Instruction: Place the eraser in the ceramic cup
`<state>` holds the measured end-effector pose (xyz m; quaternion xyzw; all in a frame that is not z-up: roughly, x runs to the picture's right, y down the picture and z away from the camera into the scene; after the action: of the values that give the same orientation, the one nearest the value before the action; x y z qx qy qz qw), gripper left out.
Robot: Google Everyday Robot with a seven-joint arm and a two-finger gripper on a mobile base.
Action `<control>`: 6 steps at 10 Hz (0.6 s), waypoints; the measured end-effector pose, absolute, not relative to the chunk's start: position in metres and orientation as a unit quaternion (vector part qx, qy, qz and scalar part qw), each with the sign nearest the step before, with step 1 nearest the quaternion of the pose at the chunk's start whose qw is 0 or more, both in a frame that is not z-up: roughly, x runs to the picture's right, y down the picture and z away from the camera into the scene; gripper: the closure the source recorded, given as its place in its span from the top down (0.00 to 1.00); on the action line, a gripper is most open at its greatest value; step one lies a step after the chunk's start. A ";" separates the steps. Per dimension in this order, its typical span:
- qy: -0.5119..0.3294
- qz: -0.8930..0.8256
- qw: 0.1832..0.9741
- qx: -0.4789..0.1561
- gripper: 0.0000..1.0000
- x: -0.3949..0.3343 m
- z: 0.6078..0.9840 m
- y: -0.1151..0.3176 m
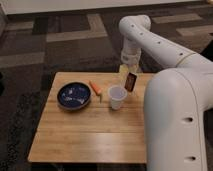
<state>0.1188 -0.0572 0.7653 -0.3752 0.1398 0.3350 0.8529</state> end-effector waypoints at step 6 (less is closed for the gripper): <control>0.154 0.346 0.856 -0.352 0.65 0.148 0.770 -0.069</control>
<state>0.1485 -0.0686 0.7703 -0.3518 0.1541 0.3459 0.8561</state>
